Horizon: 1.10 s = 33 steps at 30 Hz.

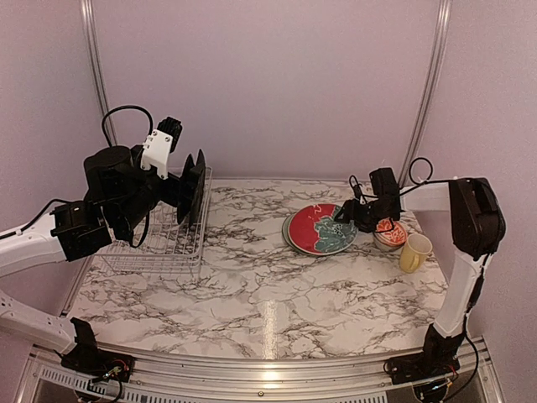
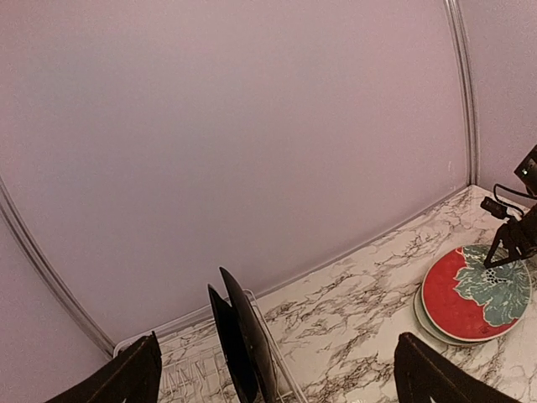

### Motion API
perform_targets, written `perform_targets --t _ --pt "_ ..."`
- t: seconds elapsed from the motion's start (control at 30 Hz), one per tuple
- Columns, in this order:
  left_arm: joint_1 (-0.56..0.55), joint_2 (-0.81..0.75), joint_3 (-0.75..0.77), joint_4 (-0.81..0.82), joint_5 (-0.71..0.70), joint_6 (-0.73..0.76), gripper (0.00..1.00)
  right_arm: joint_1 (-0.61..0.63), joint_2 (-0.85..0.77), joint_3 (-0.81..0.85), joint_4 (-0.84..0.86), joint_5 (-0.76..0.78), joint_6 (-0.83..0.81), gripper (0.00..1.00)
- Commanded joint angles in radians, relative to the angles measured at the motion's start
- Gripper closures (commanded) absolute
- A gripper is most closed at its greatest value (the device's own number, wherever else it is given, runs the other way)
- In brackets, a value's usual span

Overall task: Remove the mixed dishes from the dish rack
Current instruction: Place the plate with another plate.

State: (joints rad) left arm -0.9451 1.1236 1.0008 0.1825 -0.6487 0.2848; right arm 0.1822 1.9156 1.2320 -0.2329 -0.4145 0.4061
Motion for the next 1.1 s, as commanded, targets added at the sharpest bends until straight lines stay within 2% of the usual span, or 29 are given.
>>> perform_targets --t 0.0,0.2,0.57,0.77,1.07 --pt "0.006 0.002 -0.011 0.027 -0.019 0.013 0.01 0.049 0.009 0.081 -0.063 0.124 -0.063 0.31" --pt "0.006 0.001 -0.014 0.029 -0.02 0.014 0.01 0.095 0.043 0.118 -0.108 0.212 -0.093 0.18" --pt "0.01 -0.011 -0.021 0.041 -0.039 0.026 0.01 0.134 0.041 0.176 -0.16 0.308 -0.15 0.05" --pt "0.013 -0.017 -0.024 0.045 -0.044 0.036 0.01 0.15 0.048 0.201 -0.194 0.37 -0.176 0.02" --pt "0.014 -0.022 -0.031 0.055 -0.058 0.05 0.01 0.162 0.027 0.192 -0.163 0.302 -0.159 0.02"
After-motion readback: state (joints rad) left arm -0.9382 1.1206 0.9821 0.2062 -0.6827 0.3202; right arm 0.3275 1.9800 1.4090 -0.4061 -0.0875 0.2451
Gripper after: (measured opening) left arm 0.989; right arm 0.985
